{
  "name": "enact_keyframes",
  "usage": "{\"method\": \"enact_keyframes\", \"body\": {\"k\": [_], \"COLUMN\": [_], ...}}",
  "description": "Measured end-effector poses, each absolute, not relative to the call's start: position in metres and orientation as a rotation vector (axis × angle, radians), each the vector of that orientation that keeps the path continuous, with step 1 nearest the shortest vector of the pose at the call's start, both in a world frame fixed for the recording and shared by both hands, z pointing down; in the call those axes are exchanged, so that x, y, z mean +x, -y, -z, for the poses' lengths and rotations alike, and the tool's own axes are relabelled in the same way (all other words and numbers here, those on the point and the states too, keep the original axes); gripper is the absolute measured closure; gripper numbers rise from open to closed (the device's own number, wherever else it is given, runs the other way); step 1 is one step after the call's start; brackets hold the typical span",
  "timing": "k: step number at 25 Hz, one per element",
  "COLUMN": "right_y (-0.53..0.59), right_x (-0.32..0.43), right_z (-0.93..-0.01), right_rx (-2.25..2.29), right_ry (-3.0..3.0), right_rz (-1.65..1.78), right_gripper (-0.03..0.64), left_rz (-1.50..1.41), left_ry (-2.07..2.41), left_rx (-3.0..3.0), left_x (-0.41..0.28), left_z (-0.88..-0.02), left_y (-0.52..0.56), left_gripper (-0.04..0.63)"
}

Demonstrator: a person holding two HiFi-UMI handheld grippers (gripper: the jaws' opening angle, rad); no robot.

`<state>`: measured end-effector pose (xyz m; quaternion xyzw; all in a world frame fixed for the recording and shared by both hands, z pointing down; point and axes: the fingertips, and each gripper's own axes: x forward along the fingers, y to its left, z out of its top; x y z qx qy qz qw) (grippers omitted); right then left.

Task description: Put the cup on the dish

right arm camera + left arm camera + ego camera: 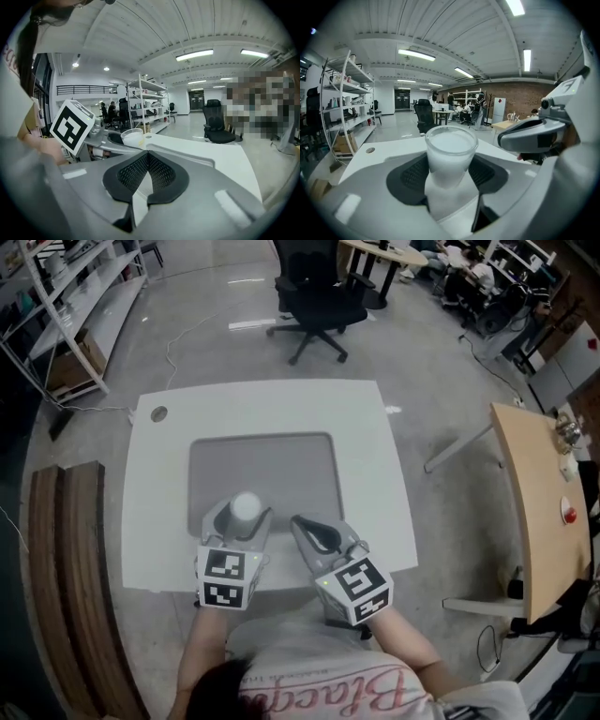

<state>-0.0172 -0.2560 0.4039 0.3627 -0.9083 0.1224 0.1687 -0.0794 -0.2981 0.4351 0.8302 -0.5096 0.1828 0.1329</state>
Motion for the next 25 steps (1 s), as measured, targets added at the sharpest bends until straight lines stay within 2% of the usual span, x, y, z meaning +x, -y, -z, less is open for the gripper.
{"method": "enact_keyframes", "body": {"k": [13,25], "right_y": [0.295,0.301], "right_x": [-0.018,-0.021], "right_z": [-0.452,-0.461], "right_rx": [0.947,0.955], "right_ry": [2.502,2.486], "right_rz": [-0.585,-0.644], "right_gripper": [0.615,0.615], "left_rz": [-0.624,-0.651], "left_ry": [1.468,1.376], "left_rx": [2.327,2.294], "left_x": [-0.07,-0.068], "left_z": [-0.513,-0.533], "left_y": [0.354,0.359], "left_gripper": [0.336,0.336]}}
